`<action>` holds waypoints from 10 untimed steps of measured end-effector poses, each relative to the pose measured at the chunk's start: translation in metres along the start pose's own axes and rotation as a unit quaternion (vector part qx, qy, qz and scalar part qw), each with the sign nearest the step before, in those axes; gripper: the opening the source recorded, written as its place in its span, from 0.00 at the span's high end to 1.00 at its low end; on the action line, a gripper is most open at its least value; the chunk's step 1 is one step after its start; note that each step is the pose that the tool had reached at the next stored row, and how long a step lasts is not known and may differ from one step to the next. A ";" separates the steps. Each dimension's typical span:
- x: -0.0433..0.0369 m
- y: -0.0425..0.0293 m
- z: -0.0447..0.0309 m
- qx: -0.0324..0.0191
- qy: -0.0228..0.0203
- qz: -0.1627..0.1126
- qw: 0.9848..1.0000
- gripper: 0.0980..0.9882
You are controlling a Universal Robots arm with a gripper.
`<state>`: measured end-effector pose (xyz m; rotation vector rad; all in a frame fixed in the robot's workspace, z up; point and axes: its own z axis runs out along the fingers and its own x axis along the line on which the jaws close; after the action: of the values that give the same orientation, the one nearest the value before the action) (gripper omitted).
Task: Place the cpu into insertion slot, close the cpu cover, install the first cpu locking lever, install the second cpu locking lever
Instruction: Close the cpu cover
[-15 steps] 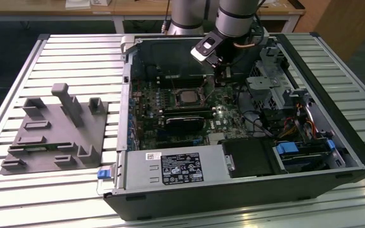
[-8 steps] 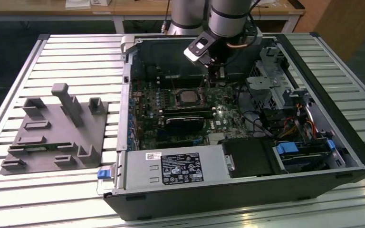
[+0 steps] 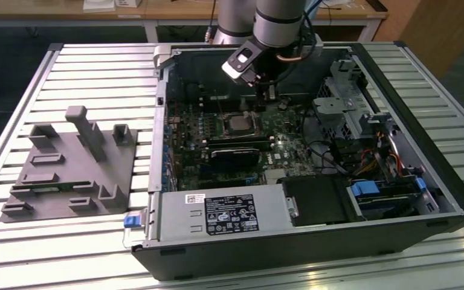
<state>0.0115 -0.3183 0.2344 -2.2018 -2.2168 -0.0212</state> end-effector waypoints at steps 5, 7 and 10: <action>0.0001 -0.0133 0.0001 -0.003 0.000 0.000 1.000 0.99; 0.0002 -0.0184 0.0001 -0.004 0.000 0.000 1.000 0.99; 0.0002 -0.0261 0.0000 -0.008 0.000 0.000 1.000 0.99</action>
<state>-0.0146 -0.3184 0.2345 -2.2094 -2.2248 -0.0380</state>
